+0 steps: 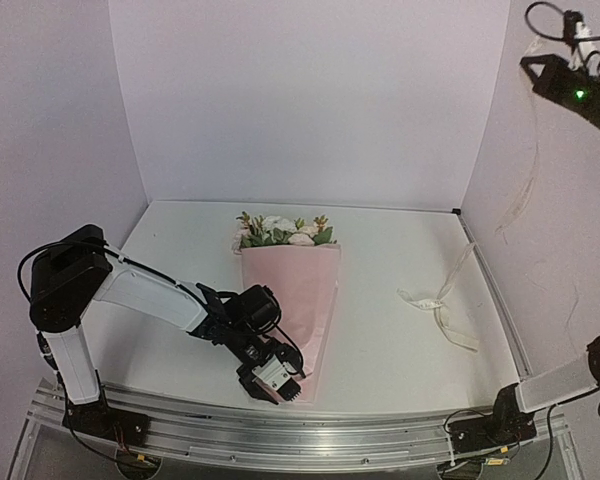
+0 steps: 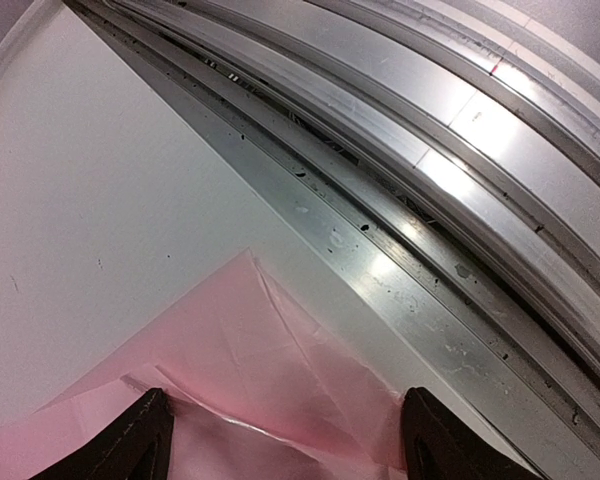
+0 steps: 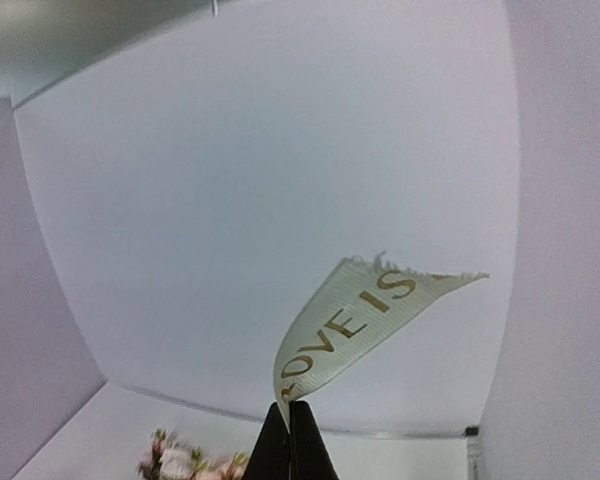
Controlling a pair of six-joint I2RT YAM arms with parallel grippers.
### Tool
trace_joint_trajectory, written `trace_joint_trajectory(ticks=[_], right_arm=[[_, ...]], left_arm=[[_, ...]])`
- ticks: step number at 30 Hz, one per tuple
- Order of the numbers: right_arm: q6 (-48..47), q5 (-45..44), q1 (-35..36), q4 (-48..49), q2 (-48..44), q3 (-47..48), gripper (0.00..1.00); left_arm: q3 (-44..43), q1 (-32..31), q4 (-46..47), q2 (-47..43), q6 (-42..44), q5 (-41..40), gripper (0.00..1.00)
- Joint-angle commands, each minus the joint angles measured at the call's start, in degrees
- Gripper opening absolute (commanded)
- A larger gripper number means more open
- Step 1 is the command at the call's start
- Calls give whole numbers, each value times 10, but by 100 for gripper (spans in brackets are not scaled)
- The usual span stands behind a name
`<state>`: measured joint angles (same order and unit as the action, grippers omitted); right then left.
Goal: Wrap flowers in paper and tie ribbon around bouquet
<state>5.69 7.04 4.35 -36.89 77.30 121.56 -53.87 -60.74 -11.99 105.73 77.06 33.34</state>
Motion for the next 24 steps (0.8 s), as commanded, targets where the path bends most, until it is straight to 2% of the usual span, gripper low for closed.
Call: trace_joint_trajectory(ticks=[1,7,10,11,12,13,16,18,19,20,24], right_arm=[[38,79,81,-55,26,-224,0],[132,81,226,-3,71,-449,0],[203,92,244,84,99,-533,0],[226,100,245,117,106,-562,3],[249,110,246,148,117,-593,10],[257,121,247,160,134,-603,22],[258,150,252,165,173,-601,51],[252,152,253,164,178,-593,74],[251,144,253,162,175,-587,82],[250,136,253,159,172,-581,88],[242,134,273,161,174,-564,89]], left_arm=[[40,-10,-91,39,33,-82,79],[39,-9,-92,43,33,-77,79],[39,-9,-89,42,33,-77,79],[39,-9,-89,42,34,-76,79],[38,-10,-90,43,35,-76,79],[38,-9,-90,43,36,-76,79],[37,-10,-92,42,38,-76,80],[38,-10,-94,42,40,-76,79],[38,-10,-94,41,40,-76,80],[38,-9,-95,41,41,-75,80],[36,-10,-95,43,41,-75,80]])
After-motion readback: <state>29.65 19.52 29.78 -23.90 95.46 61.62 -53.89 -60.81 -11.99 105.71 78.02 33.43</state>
